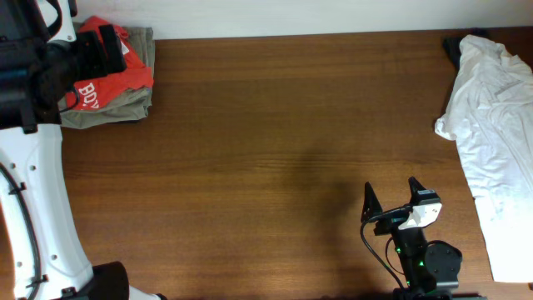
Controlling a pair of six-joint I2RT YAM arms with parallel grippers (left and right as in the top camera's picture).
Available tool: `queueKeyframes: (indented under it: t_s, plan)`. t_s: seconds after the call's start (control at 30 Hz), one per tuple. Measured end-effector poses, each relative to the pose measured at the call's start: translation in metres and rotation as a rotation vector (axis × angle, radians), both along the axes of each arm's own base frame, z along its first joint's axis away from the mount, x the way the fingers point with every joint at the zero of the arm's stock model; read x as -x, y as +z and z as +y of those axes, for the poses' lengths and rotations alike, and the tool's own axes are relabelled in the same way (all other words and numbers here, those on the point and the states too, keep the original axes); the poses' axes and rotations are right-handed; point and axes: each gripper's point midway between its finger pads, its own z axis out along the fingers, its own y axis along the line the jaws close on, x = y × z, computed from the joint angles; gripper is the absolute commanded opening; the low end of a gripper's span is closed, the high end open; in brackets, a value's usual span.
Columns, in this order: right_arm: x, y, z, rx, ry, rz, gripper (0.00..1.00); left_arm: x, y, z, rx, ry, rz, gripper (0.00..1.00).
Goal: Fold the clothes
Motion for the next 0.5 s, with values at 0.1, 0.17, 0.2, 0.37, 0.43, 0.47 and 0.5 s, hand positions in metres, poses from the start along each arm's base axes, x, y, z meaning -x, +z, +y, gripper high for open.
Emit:
queueKeyframes:
  t_s: [0.1,0.17,0.2,0.37,0.43,0.47,0.5]
  plan:
    - [0.000,0.000,0.000,0.000,0.000,0.000,0.99,0.000,0.000,0.000,0.000,0.000,0.000,0.99]
    - [0.000,0.000,0.000,-0.001,0.000,0.000,0.99,0.001,-0.001,0.000,0.001,0.000,0.008,0.99]
    - [0.000,0.000,0.000,0.000,0.000,0.000,0.99,0.004,-0.005,-0.001,0.004,0.000,0.025,0.99]
    - [0.000,0.000,0.000,0.000,0.000,-0.002,0.99,0.062,-0.062,-0.009,0.048,0.000,0.331,0.99]
    - [0.000,0.000,0.000,0.000,-0.001,-0.002,0.99,0.069,-0.068,-0.010,0.040,0.000,0.277,0.99]
    - [0.000,0.000,0.000,0.000,-0.001,-0.002,0.99,0.066,-0.067,-0.010,0.030,-0.002,0.196,0.99]
    - [0.000,0.000,0.000,0.000,-0.001,-0.002,0.99,0.069,-0.071,-0.010,0.024,-0.002,0.153,0.99]
